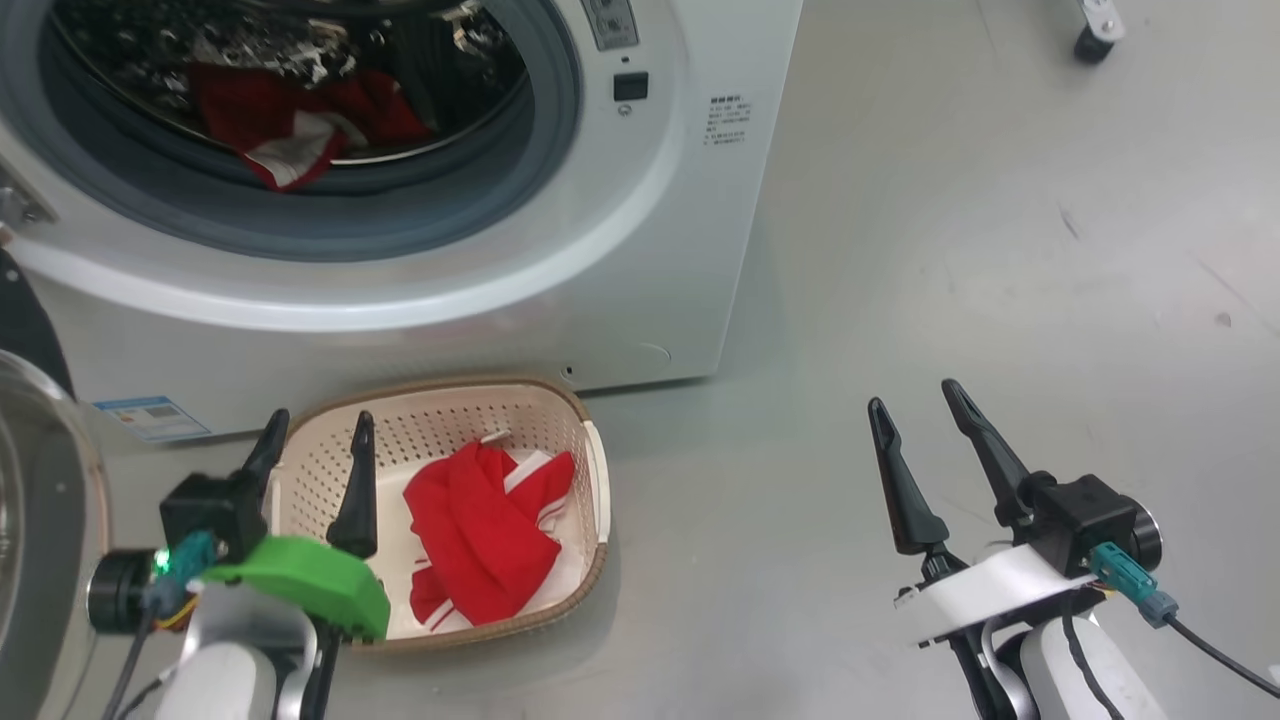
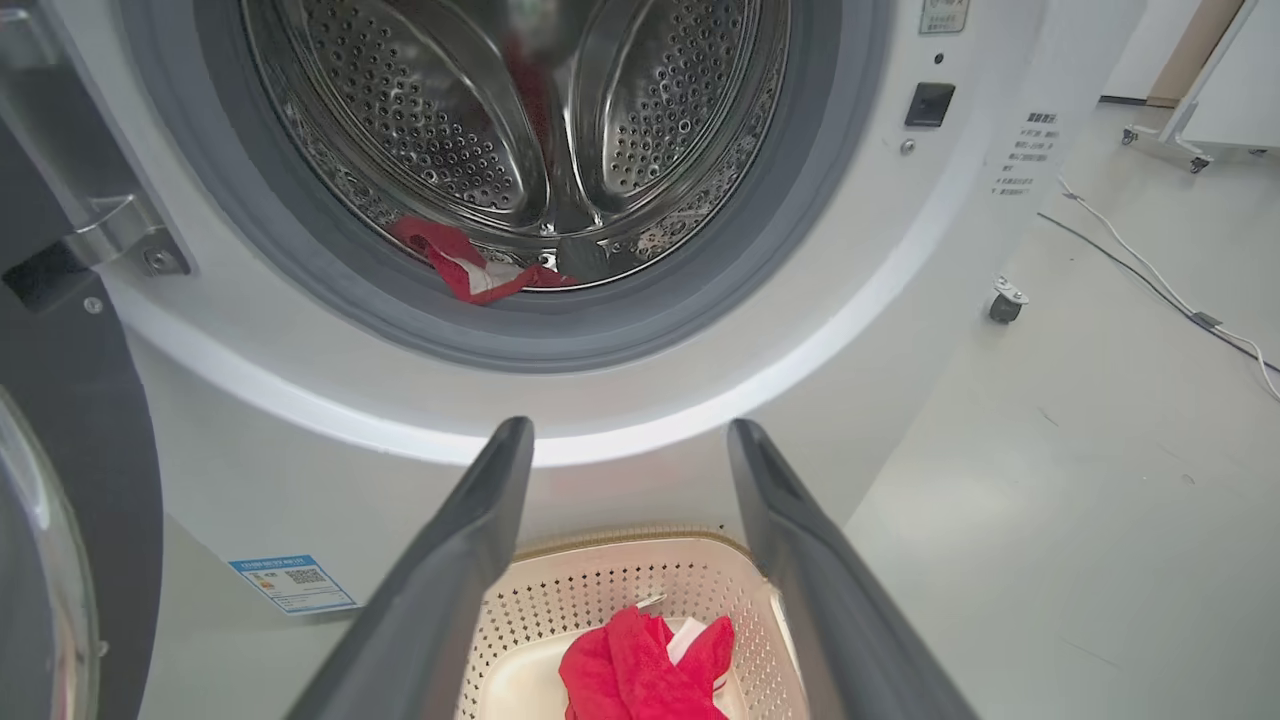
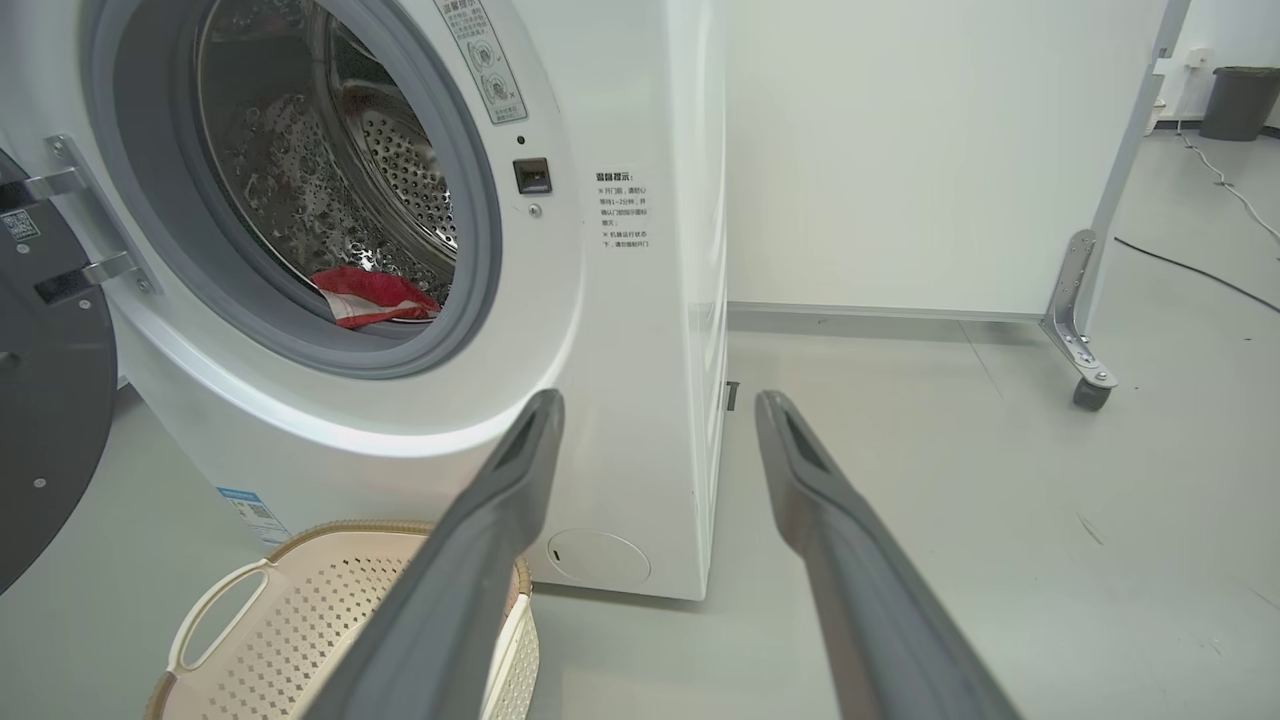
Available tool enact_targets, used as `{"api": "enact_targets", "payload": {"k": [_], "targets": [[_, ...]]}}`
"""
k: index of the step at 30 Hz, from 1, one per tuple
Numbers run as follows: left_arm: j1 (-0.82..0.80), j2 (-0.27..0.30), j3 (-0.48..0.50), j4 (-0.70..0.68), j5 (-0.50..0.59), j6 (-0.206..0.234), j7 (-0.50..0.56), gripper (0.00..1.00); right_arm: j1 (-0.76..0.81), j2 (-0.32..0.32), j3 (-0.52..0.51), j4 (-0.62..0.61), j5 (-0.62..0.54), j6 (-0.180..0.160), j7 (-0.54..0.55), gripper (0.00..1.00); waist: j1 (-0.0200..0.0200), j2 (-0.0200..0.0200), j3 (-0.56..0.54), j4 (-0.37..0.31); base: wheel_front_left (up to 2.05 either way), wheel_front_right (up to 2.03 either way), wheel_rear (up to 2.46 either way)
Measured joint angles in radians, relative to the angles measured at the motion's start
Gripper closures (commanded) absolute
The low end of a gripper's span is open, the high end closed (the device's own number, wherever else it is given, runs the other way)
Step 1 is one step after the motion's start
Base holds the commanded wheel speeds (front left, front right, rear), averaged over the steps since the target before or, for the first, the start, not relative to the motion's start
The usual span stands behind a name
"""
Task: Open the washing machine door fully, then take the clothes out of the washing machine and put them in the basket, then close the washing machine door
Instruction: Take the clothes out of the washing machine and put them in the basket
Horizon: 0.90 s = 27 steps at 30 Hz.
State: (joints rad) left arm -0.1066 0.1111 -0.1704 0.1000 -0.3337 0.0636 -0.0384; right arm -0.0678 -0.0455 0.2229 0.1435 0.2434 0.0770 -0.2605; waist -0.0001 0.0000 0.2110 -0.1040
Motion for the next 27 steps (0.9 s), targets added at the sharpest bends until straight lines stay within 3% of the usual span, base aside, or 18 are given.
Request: {"api": "enact_targets", "payload": {"k": [12, 27], "targets": [[-0.293, 0.058, 0.006, 0.178, -0.019, -0.043, 0.193, 0.0, -0.078, 0.0, 0.054, -0.062, 0.058, -0.009, 0.0, 0.0, 0.0001, 0.0, 0.159, -0.069, 0.0, 0.0, 0.0], [-0.664, 0.241, 0.082, 0.246, -0.015, -0.06, 0.403, 0.0, -0.198, 0.0, 0.139, -0.136, 0.194, -0.049, 0.0, 0.0, 0.0002, 0.0, 0.365, -0.196, 0.0, 0.0, 0.0]]}}
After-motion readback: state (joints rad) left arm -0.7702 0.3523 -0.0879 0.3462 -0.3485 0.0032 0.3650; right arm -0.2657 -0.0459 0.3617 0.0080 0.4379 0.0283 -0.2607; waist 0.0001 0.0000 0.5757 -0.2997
